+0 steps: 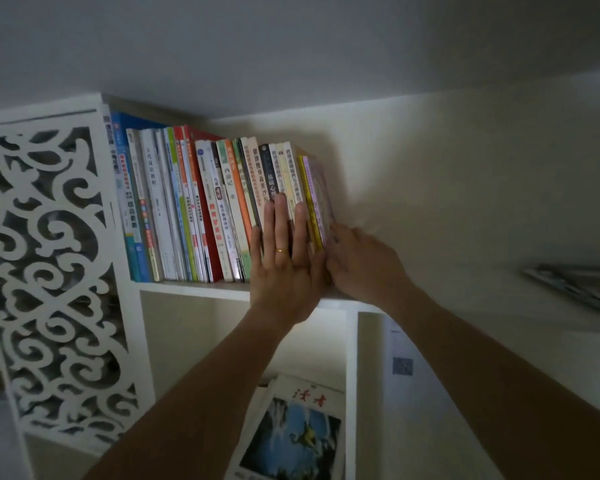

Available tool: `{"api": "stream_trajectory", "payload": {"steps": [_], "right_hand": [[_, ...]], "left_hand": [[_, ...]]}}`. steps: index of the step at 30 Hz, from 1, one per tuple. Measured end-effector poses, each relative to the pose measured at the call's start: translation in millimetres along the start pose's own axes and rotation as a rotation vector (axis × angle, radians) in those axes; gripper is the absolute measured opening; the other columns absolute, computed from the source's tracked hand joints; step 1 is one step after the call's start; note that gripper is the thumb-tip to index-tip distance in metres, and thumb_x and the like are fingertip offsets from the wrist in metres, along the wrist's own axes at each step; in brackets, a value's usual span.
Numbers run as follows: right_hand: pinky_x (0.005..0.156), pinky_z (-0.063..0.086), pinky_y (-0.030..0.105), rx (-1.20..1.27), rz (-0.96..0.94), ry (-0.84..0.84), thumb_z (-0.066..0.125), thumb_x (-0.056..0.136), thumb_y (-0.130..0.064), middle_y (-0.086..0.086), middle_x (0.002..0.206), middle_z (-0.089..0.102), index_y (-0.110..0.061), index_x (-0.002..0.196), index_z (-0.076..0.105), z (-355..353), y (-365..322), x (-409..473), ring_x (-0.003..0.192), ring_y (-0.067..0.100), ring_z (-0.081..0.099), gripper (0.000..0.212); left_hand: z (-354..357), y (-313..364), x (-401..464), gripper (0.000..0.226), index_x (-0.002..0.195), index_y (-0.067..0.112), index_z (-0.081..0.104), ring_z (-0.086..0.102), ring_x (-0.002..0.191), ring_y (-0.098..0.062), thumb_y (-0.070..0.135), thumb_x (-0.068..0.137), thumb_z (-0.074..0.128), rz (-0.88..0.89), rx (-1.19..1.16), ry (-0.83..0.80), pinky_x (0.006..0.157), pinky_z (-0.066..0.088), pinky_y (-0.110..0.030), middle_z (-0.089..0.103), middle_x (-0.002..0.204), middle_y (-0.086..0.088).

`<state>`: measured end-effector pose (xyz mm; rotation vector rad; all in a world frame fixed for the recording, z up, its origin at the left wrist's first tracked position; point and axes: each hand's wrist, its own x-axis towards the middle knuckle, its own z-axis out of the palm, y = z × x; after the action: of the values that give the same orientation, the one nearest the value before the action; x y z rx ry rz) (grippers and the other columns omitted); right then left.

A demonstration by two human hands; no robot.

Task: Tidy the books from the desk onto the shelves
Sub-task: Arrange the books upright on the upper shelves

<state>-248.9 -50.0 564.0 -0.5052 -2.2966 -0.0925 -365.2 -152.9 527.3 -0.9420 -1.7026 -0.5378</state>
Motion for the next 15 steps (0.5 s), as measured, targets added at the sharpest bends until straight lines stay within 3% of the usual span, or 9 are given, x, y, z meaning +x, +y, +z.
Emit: {"api": "stream_trajectory", "payload": {"steps": [4,6,7,9,10,11,13,15], "right_hand": [[0.054,0.040,0.033,-0.198,-0.054,0.169,0.046,0.096,-0.030,0.006,0.093,0.063,-0.014,0.126,0.056,1.3,-14.0,-40.8,0.074,0.027,0.061,0.036],[0.048,0.036,0.031,-0.242,-0.114,0.287,0.055,0.093,-0.020,0.008,0.076,0.062,-0.008,0.108,0.066,6.6,-16.6,-74.8,0.059,0.027,0.056,0.022],[0.052,0.042,0.034,-0.229,-0.156,0.326,0.056,0.091,-0.017,0.009,0.076,0.063,-0.007,0.101,0.068,10.4,-14.7,-89.9,0.061,0.029,0.058,0.019],[0.088,0.049,0.045,-0.179,-0.187,0.319,0.049,0.092,-0.018,0.015,0.105,0.068,-0.004,0.116,0.066,18.0,-7.4,-115.4,0.097,0.035,0.063,0.033],[0.107,0.040,0.046,-0.160,-0.171,0.301,0.045,0.093,-0.018,0.018,0.127,0.063,-0.002,0.130,0.060,20.3,-3.8,-129.0,0.120,0.036,0.057,0.042],[0.117,0.031,0.046,-0.121,-0.150,0.304,0.043,0.095,-0.017,0.019,0.143,0.053,-0.002,0.138,0.055,21.3,-0.6,-144.7,0.136,0.036,0.046,0.047],[0.118,0.033,0.042,0.000,-0.116,0.323,0.044,0.097,-0.014,0.019,0.152,0.046,-0.002,0.137,0.057,26.0,8.0,-185.7,0.145,0.032,0.038,0.044],[0.106,0.046,0.039,0.085,-0.012,0.291,0.053,0.092,-0.013,0.018,0.143,0.055,-0.003,0.128,0.063,37.5,24.5,-244.5,0.133,0.031,0.052,0.038]], "left_hand": [[-5.2,5.9,-10.4,0.076,0.162,0.005,0.014,0.003,0.158,-0.038,0.056,0.108,0.029,-0.035,-0.020,-0.045,0.125,0.017,-0.055,0.006,0.168,-0.024],[-11.0,13.9,-25.6,0.073,0.161,0.001,0.010,0.001,0.157,-0.040,0.051,0.110,0.022,-0.001,-0.049,-0.094,0.126,0.013,-0.054,0.005,0.168,-0.027],[-14.3,19.5,-36.8,0.070,0.161,-0.001,0.010,0.001,0.157,-0.041,0.047,0.111,0.019,0.016,-0.075,-0.115,0.126,0.013,-0.054,0.005,0.167,-0.029],[-21.6,35.4,-65.4,0.065,0.161,0.001,0.016,0.007,0.157,-0.041,0.042,0.112,0.023,0.032,-0.149,-0.134,0.125,0.016,-0.053,0.010,0.167,-0.029],[-26.2,46.1,-82.1,0.062,0.160,0.003,0.023,0.012,0.156,-0.042,0.041,0.112,0.028,0.044,-0.200,-0.127,0.124,0.019,-0.054,0.015,0.166,-0.029],[-30.5,58.1,-99.6,0.059,0.158,0.002,0.030,0.016,0.155,-0.044,0.038,0.111,0.034,0.062,-0.268,-0.106,0.124,0.021,-0.054,0.021,0.164,-0.030],[-41.9,86.1,-134.8,0.053,0.153,0.000,0.041,0.025,0.151,-0.046,0.031,0.110,0.041,0.074,-0.424,-0.087,0.121,0.028,-0.053,0.028,0.160,-0.031],[-54.3,119.2,-173.3,0.047,0.148,0.004,0.050,0.037,0.147,-0.038,0.029,0.108,0.043,0.093,-0.539,-0.202,0.119,0.035,-0.048,0.036,0.159,-0.024]]}}
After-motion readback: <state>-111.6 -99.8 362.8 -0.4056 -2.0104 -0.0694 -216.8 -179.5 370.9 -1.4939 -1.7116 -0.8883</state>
